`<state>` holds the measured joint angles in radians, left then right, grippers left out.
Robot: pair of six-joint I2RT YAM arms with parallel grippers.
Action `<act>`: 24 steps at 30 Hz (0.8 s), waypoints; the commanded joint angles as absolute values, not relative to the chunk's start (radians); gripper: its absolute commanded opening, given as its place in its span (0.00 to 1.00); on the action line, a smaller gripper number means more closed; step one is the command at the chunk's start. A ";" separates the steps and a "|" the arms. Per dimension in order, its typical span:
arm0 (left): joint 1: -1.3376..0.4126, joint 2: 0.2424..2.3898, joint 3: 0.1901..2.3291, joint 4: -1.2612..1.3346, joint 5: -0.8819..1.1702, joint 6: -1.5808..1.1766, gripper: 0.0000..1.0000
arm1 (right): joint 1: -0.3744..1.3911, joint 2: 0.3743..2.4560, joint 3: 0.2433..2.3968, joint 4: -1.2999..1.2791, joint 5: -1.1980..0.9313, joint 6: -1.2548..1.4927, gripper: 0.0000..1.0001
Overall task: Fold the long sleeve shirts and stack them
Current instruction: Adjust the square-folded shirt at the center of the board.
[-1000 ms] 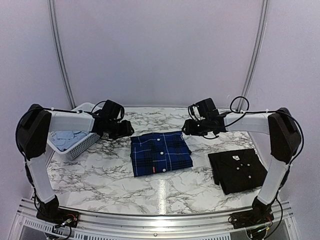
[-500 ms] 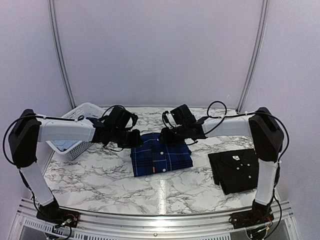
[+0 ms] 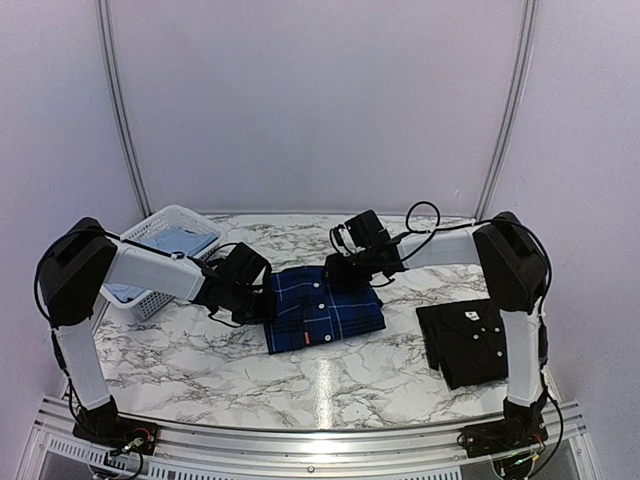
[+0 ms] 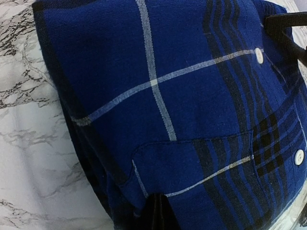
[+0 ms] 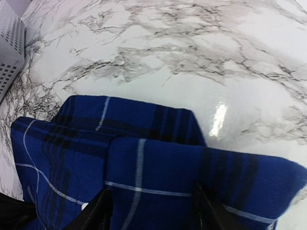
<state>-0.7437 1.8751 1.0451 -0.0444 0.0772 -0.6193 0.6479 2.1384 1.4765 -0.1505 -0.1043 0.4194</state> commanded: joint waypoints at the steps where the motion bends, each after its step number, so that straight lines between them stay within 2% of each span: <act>1: -0.741 1.887 1.015 -0.086 0.060 -0.613 0.04 | 0.584 2.090 1.469 -0.150 -0.107 0.432 0.57; 12: -0.731 1.880 1.029 -0.096 0.067 -0.594 0.04 | 0.521 2.175 1.569 -0.214 -0.133 0.373 0.53; 18: -0.712 1.849 1.018 -0.101 0.074 -0.581 0.05 | 0.591 2.042 1.520 -0.274 -0.013 0.324 0.55; 24: -0.706 1.809 1.020 -0.108 0.109 -0.568 0.07 | 0.733 1.898 1.391 -0.303 0.112 0.351 0.56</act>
<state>-0.7139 1.8584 1.0359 -0.0483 0.0914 -0.5926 0.6384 2.0018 1.4464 -0.2653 0.0223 0.3454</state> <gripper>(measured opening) 0.057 0.562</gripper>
